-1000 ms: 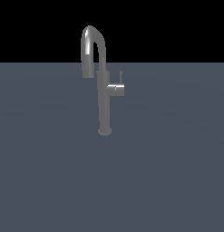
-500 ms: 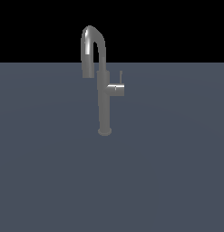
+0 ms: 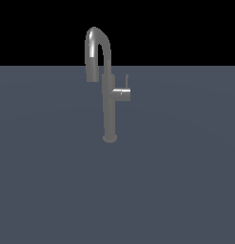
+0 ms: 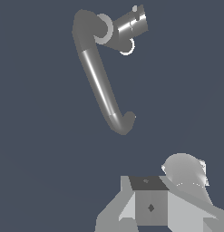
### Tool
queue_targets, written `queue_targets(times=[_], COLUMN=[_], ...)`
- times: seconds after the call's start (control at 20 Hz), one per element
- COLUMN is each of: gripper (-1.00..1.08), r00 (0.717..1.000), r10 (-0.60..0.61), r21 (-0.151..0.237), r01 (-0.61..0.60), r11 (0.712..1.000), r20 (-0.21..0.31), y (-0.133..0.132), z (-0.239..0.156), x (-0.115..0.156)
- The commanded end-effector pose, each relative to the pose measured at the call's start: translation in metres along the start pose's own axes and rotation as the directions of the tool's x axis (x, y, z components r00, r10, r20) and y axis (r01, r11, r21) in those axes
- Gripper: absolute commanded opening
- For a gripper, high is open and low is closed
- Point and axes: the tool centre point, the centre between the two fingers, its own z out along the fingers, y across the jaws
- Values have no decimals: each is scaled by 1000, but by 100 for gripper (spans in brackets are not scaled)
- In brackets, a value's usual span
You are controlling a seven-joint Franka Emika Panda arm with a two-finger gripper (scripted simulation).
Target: Turn on the faucet by rotating a designated handle.
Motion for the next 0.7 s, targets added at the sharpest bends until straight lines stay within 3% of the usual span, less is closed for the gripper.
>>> queue_targets(times=[0.0,0.35,0.65], gripper=[-100,-100,-100], r00=[998,970,917], r10=[46,164,249], r21=[46,165,252], r01=[-48,-194,-332], r11=[998,967,909], r20=[43,180,311], y=[-4,-12,-14], z=[0,5,13], x=[15,59,98])
